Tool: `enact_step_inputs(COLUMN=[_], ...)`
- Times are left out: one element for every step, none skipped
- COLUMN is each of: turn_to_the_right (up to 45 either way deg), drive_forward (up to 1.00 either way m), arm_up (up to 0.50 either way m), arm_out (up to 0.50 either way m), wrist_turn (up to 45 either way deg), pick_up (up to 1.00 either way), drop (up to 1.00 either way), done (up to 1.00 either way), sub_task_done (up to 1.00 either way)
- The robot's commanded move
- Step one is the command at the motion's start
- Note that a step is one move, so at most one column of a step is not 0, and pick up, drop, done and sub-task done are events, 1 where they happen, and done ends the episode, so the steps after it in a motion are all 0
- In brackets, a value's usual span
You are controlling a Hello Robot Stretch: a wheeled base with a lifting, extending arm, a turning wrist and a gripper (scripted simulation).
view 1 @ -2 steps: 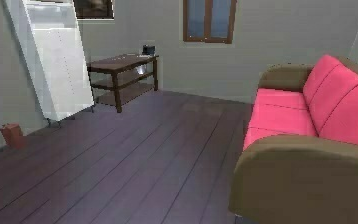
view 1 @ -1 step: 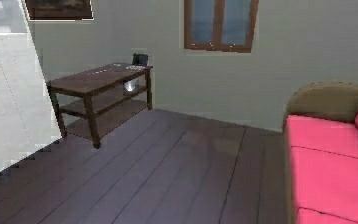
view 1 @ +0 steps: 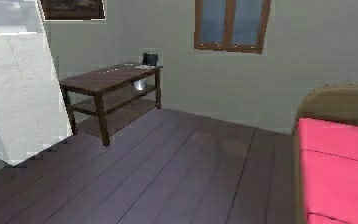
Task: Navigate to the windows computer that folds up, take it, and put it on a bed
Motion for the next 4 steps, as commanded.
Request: enact_step_inputs(turn_to_the_right=[-45.0,-45.0,-18.0,0.0], drive_forward=[0.00,0.00,0.00,0.20], arm_up=[0.00,0.00,0.00,0.00], arm_out=[0.00,0.00,0.00,0.00], wrist_turn=[0.0,0.0,0.0,0.0], pick_up=[0.00,0.00,0.00,0.00], drop=[0.00,0.00,0.00,0.00], done=[0.00,0.00,0.00,0.00], sub_task_done=[0.00,0.00,0.00,0.00])
